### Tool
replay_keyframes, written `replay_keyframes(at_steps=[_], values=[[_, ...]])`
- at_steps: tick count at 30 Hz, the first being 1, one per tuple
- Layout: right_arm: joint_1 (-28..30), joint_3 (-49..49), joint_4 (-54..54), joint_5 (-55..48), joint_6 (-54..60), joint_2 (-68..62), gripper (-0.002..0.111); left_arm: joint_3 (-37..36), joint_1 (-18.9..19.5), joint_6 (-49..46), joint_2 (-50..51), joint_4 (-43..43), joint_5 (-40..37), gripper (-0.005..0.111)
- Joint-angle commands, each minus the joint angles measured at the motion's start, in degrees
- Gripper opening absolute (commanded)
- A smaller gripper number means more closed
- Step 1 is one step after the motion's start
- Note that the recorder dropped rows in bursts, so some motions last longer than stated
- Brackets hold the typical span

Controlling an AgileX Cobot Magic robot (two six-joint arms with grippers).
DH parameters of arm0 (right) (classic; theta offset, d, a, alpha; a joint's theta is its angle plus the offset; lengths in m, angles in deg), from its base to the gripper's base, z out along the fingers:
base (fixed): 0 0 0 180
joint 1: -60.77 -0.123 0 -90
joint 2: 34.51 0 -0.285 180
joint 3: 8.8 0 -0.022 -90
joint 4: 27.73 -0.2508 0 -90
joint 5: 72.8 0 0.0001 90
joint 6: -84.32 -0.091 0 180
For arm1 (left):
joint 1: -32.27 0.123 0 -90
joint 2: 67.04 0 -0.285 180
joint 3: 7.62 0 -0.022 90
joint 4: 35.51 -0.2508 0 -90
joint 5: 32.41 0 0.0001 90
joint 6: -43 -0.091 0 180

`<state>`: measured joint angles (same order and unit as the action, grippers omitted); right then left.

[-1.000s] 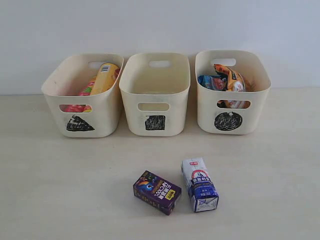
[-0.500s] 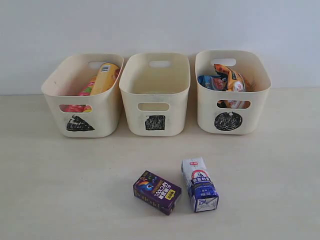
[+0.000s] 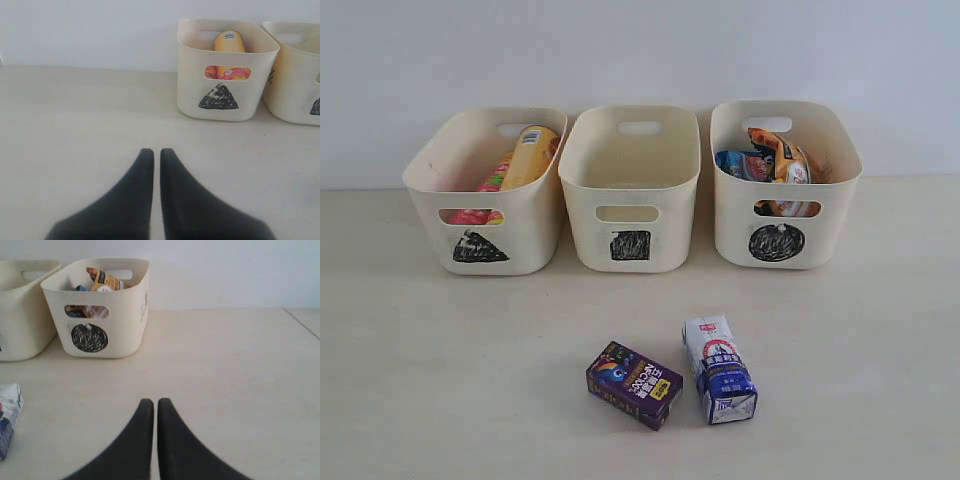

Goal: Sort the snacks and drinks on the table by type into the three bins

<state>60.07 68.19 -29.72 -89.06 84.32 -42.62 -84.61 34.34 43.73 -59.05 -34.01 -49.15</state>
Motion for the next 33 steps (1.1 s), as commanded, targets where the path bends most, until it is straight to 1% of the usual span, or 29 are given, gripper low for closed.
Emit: replay_keyframes(at_steps=[1,24,26,33], values=[[0.2,0.2,-0.2,-2.1,0.6,0.3,0.000,-0.2,0.1,-0.2,-0.2,0.6,0.0,0.004],[0.2,0.2,-0.2,-2.1,0.4,0.3,0.000,-0.2,0.1,-0.7,-0.2,0.4,0.3,0.004],[0.2,0.2,-0.2,-2.1,0.4,0.3,0.000,-0.2,0.1,-1.7,-0.2,0.0,2.7,0.004],[0.2,0.2,-0.2,-2.1,0.3,0.3,0.000,-0.2,0.1,-1.7,-0.2,1.0,15.8,0.004]])
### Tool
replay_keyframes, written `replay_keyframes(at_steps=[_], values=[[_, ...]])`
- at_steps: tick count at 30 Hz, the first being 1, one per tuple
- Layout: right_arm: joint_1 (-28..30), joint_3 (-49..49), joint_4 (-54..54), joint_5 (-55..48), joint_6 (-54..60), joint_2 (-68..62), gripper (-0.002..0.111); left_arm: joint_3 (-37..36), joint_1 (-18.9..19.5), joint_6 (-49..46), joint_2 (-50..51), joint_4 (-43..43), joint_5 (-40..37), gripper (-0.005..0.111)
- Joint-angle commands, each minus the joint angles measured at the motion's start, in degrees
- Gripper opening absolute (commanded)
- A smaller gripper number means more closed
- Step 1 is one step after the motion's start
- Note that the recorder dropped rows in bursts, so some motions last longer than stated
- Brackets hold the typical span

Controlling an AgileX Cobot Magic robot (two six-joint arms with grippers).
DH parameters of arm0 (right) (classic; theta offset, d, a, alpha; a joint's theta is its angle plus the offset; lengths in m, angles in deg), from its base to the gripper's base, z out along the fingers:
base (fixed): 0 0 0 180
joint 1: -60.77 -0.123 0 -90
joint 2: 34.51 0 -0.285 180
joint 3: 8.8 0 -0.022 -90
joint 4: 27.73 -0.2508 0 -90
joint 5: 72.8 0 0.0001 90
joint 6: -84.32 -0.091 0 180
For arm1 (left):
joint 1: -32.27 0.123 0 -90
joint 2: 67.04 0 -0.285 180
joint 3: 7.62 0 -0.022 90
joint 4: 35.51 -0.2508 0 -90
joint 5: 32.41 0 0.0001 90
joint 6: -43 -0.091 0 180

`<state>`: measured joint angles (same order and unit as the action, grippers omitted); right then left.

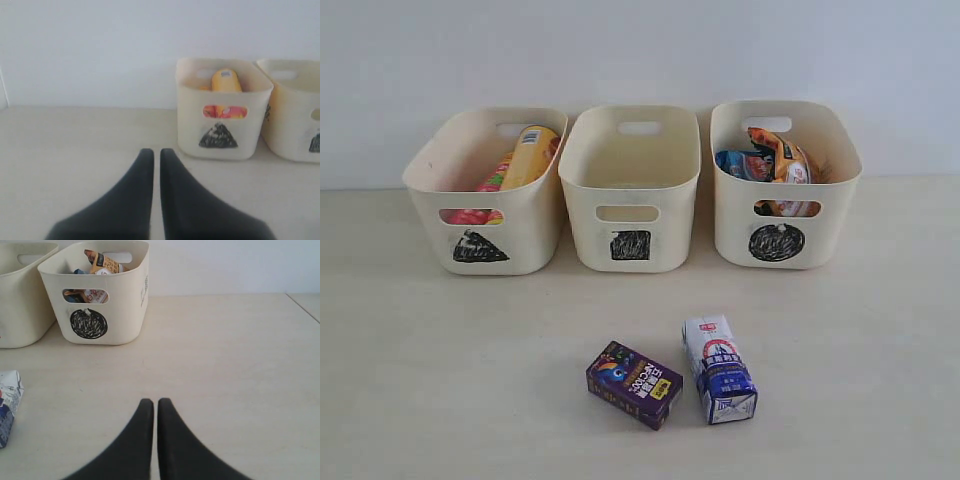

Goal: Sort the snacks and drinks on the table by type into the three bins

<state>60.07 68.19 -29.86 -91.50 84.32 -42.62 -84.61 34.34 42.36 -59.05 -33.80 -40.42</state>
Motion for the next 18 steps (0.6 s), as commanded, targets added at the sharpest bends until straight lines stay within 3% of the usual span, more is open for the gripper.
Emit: replay_keyframes(at_steps=[1,4,9,12,18], values=[[0.2,0.2,-0.1,0.3,0.3,0.3,0.000,-0.2,0.1,-0.3,-0.2,0.8,8.7,0.004],[0.2,0.2,-0.1,0.3,0.3,0.3,0.000,-0.2,0.1,0.6,-0.2,0.8,14.3,0.004],[0.2,0.2,-0.1,0.3,0.3,0.3,0.000,-0.2,0.1,18.1,-0.2,-0.3,26.7,0.004],[0.2,0.2,-0.1,0.3,0.3,0.3,0.000,-0.2,0.1,20.6,-0.2,-4.3,33.3,0.004],[0.2,0.2,-0.1,0.3,0.3,0.3,0.000,7.0,0.1,23.1,6.3,-4.1,34.8,0.004]])
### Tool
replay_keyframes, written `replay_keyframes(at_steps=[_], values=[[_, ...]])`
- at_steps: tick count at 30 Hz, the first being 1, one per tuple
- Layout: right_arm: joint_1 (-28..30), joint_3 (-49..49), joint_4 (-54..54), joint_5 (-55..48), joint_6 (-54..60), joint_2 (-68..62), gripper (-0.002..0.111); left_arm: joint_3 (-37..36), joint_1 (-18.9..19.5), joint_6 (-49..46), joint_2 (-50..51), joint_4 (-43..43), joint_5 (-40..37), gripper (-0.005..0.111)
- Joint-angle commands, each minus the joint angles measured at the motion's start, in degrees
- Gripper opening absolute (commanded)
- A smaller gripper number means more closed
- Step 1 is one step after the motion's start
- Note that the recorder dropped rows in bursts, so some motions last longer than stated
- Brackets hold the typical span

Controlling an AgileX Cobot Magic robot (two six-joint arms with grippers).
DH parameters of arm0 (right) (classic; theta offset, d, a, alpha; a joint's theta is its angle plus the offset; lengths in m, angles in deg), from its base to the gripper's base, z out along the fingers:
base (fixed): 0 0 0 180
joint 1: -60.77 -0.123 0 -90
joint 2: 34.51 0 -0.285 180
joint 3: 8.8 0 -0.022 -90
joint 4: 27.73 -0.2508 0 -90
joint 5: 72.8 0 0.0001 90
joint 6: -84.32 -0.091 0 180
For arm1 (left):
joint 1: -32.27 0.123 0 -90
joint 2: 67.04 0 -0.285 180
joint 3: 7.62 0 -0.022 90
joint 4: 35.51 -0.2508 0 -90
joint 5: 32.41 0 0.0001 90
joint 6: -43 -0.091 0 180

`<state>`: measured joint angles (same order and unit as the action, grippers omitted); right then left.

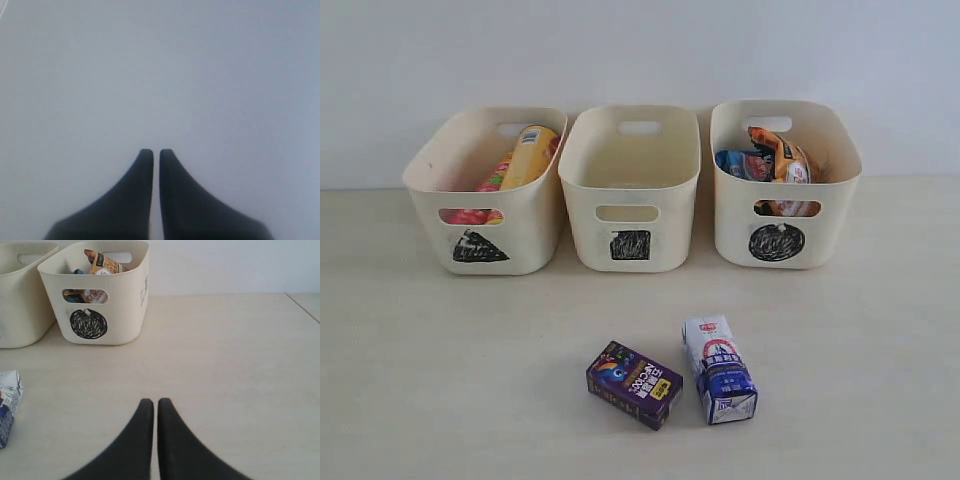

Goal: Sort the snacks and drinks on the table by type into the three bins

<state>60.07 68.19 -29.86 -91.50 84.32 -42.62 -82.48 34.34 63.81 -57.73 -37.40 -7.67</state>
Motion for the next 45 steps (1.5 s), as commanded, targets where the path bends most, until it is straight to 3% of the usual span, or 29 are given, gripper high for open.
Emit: replay_keyframes(at_steps=[1,8,10,15,21,26,30,33,35,39,41,43,45], values=[[0.2,0.2,-0.1,0.3,0.3,0.3,0.000,6.6,0.1,1.6,6.7,-0.5,2.0,0.004],[0.2,0.2,-0.1,0.3,0.3,0.3,0.000,18.5,0.1,8.6,24.0,-4.9,1.9,0.004],[0.2,0.2,-0.1,0.3,0.3,0.3,0.000,22.5,0.1,10.4,28.5,-11.1,0.6,0.004],[0.2,0.2,-0.1,0.2,0.3,0.3,0.000,30.9,0.1,24.3,37.7,-36.3,-6.8,0.004],[0.2,0.2,-0.1,0.2,0.3,0.3,0.000,35.7,0.1,29.2,47.8,-47.7,-9.9,0.004],[0.2,0.2,-0.3,0.6,0.3,0.3,0.000,39.7,-1.4,28.1,55.6,-56.7,-24.3,0.004],[0.2,0.2,-0.3,0.2,0.3,0.3,0.000,44.1,-5.5,20.2,61.7,-59.2,-42.2,0.004],[0.2,0.2,-0.3,0.2,0.3,0.3,0.000,44.8,-8.9,16.4,64.4,-55.7,-47.3,0.004],[0.2,0.2,-0.3,0.2,0.3,0.3,0.000,44.9,-12.2,8.2,65.5,-46.7,-47.5,0.004],[0.2,0.2,-0.3,0.2,0.3,0.3,0.000,51.7,-20.5,-24.5,69.3,-16.8,-59.0,0.004],[0.2,0.2,-0.3,0.2,0.3,0.3,0.000,53.4,-23.8,-39.9,70.8,-3.1,-60.9,0.004],[0.2,0.2,-0.3,0.2,0.3,0.3,0.000,54.0,-26.6,-52.8,71.7,6.2,-61.8,0.004],[0.2,0.2,-0.3,0.2,0.3,0.3,0.000,54.4,-28.3,-56.4,72.7,9.0,-63.1,0.004]])
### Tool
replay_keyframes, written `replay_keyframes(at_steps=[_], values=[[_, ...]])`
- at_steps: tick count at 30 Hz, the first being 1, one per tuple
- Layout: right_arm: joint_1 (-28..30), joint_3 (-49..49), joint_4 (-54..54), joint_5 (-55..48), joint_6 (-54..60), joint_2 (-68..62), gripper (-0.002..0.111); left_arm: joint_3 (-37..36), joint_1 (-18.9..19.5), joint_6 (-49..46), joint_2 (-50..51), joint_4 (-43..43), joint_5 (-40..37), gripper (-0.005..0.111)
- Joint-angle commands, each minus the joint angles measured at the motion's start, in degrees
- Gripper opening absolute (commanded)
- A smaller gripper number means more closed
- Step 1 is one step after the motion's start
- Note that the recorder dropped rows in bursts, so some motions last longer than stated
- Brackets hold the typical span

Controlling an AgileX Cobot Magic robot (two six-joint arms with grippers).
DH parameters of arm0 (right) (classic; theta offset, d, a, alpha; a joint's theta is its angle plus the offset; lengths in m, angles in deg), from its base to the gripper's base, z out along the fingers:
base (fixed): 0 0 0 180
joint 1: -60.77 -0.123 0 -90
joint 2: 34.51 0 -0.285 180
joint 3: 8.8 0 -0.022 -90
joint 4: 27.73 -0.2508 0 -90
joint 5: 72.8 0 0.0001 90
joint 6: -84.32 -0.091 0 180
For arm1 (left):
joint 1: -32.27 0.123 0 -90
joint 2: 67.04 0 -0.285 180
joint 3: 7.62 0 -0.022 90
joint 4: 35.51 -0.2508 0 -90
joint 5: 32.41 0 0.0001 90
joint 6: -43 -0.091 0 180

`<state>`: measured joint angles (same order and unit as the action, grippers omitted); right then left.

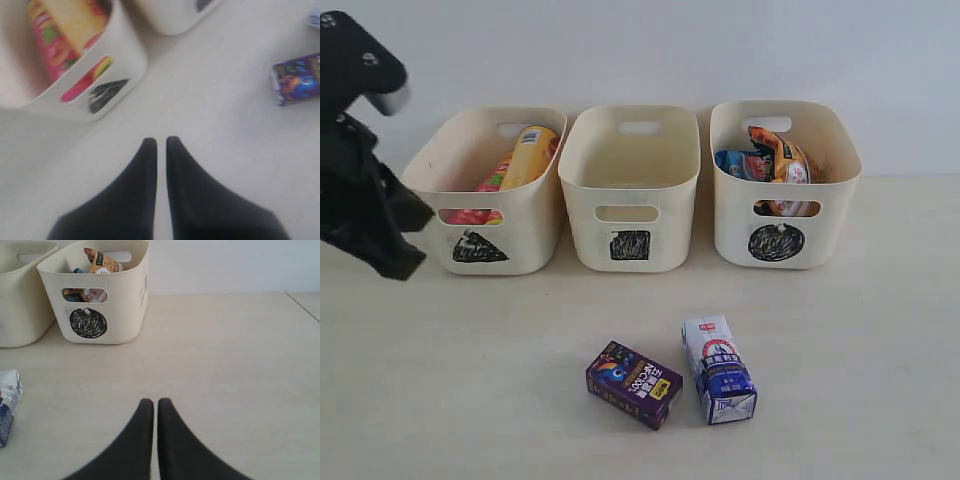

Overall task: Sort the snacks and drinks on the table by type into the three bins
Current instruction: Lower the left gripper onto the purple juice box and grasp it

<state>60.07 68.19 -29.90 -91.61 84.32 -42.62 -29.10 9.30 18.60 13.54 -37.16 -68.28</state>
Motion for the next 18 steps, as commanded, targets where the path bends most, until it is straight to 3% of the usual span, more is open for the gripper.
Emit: replay_keyframes(at_steps=[1,11,13,18], values=[[0.2,0.2,-0.3,0.3,0.3,0.3,0.000,1.5,-4.2,-11.5,2.3,9.0,-3.8,0.004],[0.2,0.2,-0.3,0.3,0.3,0.3,0.000,12.5,-11.3,-19.9,17.4,8.7,-12.4,0.006],[0.2,0.2,-0.3,0.3,0.3,0.3,0.000,15.2,-12.2,-23.3,21.4,8.7,-14.7,0.016],[0.2,0.2,-0.3,0.3,0.3,0.3,0.000,21.7,-13.1,-28.3,30.1,9.4,-18.7,0.059]])
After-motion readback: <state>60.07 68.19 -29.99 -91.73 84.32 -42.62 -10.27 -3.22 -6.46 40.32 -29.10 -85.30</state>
